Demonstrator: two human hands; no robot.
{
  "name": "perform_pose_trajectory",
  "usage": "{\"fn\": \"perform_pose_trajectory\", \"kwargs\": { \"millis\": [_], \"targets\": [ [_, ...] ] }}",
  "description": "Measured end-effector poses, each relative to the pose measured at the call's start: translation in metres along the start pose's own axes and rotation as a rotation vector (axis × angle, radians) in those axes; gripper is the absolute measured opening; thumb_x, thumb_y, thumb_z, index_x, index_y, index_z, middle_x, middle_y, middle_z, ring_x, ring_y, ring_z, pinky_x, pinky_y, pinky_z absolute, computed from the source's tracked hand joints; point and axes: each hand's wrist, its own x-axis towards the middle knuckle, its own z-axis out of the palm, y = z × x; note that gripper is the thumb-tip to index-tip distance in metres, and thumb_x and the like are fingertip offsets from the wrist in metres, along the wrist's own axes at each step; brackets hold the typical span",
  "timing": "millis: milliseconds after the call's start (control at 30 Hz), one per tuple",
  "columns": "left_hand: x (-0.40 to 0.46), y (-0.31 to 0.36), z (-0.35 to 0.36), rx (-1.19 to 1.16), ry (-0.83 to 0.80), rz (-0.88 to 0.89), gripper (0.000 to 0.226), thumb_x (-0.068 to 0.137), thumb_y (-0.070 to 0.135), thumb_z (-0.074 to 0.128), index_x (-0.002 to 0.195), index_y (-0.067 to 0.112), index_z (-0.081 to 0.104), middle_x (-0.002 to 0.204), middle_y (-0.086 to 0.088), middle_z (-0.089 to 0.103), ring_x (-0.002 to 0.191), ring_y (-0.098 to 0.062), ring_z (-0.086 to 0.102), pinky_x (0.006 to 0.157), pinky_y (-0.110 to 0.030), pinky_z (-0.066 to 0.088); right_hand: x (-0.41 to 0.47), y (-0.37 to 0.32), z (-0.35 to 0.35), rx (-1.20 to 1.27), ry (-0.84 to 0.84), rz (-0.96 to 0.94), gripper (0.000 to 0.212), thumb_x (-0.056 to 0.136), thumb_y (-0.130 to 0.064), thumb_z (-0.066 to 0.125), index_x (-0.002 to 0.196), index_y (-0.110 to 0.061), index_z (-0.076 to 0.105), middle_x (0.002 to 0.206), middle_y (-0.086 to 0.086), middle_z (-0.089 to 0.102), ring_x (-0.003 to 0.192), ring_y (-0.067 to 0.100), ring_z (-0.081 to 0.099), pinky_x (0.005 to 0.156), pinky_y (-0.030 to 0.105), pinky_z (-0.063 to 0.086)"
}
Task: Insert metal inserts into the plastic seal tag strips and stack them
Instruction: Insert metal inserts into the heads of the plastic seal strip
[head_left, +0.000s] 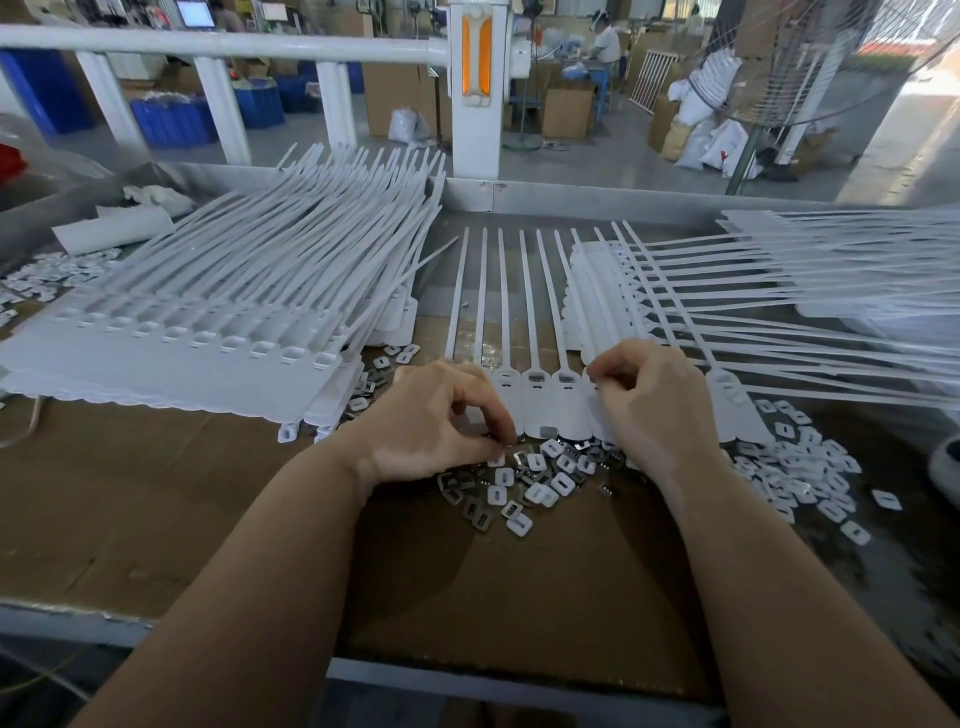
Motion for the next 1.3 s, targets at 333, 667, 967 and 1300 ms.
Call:
{"fn": "perform_pose_trajectory", "kwargs": {
  "millis": [333,667,967,1300],
  "targets": [
    [0.001,0.011,0.008,0.087,-0.057,0.051,0.011,0.077,0.031,0.072,0.079,0.042,0.071,0.082,0.026,0.056,0.096,0.004,0.045,0.104,-0.047,0.025,0.0,0.001,0.001,-0.007,-0.002,-0.008,0.02,0.086,-0.004,0.055,0.091,-0.017,0.069,0.094,0.0,0.067,0.089,0.014,0.06,0.082,0.028,0.049],
    [0.001,0.021,0.018,0.128,0.014,0.136,0.01,0.075,0.036,0.073,0.077,0.045,0.068,0.082,0.021,0.056,0.093,0.004,0.046,0.101,-0.034,0.017,-0.001,0.0,0.0,-0.007,-0.001,-0.009,0.02,0.086,-0.005,0.054,0.091,-0.018,0.069,0.094,0.0,0.068,0.088,0.016,0.061,0.083,0.031,0.05],
    [0.002,0.027,0.026,0.214,-0.055,0.169,0.01,0.077,0.035,0.072,0.086,0.034,0.073,0.079,0.023,0.052,0.089,-0.001,0.042,0.093,-0.032,0.019,-0.001,-0.002,0.0,-0.009,0.005,-0.007,0.019,0.087,-0.006,0.055,0.09,-0.018,0.07,0.092,-0.001,0.068,0.087,0.015,0.06,0.081,0.029,0.049],
    [0.003,0.029,0.026,0.219,-0.104,0.152,0.012,0.079,0.031,0.069,0.075,0.037,0.06,0.085,0.019,0.054,0.089,0.005,0.04,0.092,-0.03,0.021,-0.002,-0.001,0.001,-0.008,0.0,-0.014,0.019,0.086,-0.006,0.055,0.09,-0.017,0.07,0.092,-0.001,0.067,0.083,0.013,0.058,0.075,0.023,0.043]
  ]
}}
